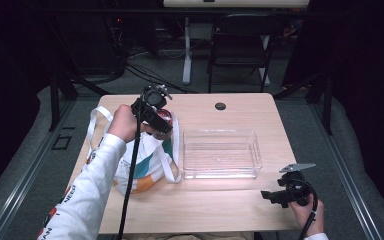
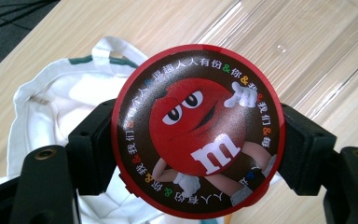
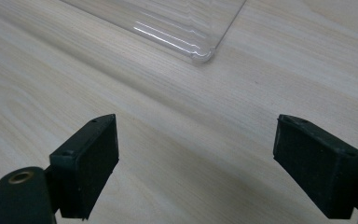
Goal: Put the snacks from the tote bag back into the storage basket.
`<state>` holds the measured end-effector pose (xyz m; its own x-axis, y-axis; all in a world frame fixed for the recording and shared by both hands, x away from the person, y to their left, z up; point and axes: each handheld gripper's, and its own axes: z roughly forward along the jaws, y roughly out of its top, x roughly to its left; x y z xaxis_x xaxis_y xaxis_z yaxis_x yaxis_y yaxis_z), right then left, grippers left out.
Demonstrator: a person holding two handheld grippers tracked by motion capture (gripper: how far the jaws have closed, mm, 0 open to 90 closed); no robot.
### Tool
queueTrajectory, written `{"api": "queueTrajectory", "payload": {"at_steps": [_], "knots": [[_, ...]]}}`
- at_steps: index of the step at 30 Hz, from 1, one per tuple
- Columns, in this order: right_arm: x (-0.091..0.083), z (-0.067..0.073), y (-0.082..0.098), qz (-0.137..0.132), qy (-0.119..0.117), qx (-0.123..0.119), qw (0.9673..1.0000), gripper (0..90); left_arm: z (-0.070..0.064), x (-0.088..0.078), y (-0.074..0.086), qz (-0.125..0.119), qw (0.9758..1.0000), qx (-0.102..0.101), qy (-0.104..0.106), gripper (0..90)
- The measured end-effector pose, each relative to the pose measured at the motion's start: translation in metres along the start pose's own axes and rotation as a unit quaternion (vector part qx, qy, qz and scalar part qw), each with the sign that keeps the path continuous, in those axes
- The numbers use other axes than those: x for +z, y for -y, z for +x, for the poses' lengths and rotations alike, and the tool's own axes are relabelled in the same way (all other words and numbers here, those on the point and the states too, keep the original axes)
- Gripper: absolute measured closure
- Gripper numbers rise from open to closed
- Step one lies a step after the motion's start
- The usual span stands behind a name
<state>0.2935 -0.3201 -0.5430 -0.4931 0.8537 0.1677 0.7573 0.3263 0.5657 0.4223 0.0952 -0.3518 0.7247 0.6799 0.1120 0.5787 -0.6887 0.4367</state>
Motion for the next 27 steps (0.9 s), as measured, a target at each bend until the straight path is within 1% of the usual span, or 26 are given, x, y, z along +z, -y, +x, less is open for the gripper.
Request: {"api": "queueTrajectory", "payload": {"at_steps": [10, 11, 13, 15, 17, 19, 20, 23, 27], "knots": [[0.0, 0.0, 0.0, 0.0, 0.002, 0.002, 1.0, 13.8, -0.013, 0.006, -0.014, 0.008, 0.9996, 0.024, 0.012, 25.8], [0.0, 0.0, 0.0, 0.0, 0.002, 0.002, 1.0, 13.8, -0.015, 0.008, -0.015, 0.005, 0.9996, 0.023, 0.014, 25.8], [0.0, 0.0, 0.0, 0.0, 0.003, 0.001, 1.0, 13.8, -0.018, 0.009, -0.018, 0.009, 0.9994, 0.029, 0.018, 25.9], [0.0, 0.0, 0.0, -0.001, 0.003, 0.0, 1.0, 13.8, -0.021, 0.012, -0.02, 0.008, 0.9992, 0.033, 0.02, 25.8], [0.0, 0.0, 0.0, -0.001, 0.003, 0.001, 1.0, 13.9, -0.024, 0.014, -0.023, 0.008, 0.9991, 0.032, 0.024, 25.9], [0.0, 0.0, 0.0, -0.001, 0.004, 0.001, 1.0, 13.9, -0.027, 0.016, -0.025, 0.005, 0.9989, 0.038, 0.027, 25.9], [0.0, 0.0, 0.0, 0.0, 0.003, 0.001, 1.0, 13.9, -0.028, 0.017, -0.026, 0.008, 0.9987, 0.039, 0.03, 25.9], [0.0, 0.0, 0.0, -0.001, 0.003, 0.0, 1.0, 13.9, -0.033, 0.022, -0.029, 0.005, 0.9985, 0.041, 0.035, 25.8], [0.0, 0.0, 0.0, -0.001, 0.003, 0.0, 1.0, 13.9, -0.039, 0.027, -0.033, 0.007, 0.9981, 0.044, 0.044, 25.8]]}}
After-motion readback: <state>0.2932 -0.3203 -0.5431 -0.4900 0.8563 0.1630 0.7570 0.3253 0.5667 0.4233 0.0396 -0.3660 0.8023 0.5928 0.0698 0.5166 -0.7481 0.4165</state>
